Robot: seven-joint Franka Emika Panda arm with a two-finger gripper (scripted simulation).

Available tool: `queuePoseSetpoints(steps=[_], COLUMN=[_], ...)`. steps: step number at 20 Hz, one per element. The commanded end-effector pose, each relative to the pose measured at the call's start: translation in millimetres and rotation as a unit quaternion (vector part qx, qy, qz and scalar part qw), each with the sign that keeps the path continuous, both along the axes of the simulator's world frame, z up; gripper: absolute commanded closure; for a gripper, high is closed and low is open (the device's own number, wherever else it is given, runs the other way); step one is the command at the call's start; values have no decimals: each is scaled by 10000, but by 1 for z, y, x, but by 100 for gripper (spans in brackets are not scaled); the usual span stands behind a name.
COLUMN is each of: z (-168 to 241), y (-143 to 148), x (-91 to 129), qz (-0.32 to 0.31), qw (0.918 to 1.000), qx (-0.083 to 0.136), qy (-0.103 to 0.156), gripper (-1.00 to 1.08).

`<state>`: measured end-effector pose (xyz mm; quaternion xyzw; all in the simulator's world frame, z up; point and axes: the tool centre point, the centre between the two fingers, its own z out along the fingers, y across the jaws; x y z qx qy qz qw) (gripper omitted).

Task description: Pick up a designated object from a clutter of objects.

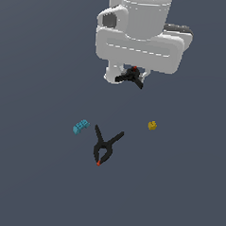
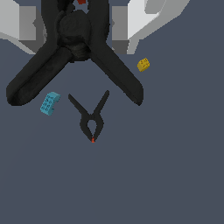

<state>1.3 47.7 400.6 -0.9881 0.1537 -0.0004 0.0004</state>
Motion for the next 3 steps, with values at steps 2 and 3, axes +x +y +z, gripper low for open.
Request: queuePoseSetpoints(steps=[2,3], z=[4,4], y=[-1,-1], x=[0,0], qz=[1,1], qw=[10000,10000], qx=[-3,-3], qy=[5,5], gripper=[108,108])
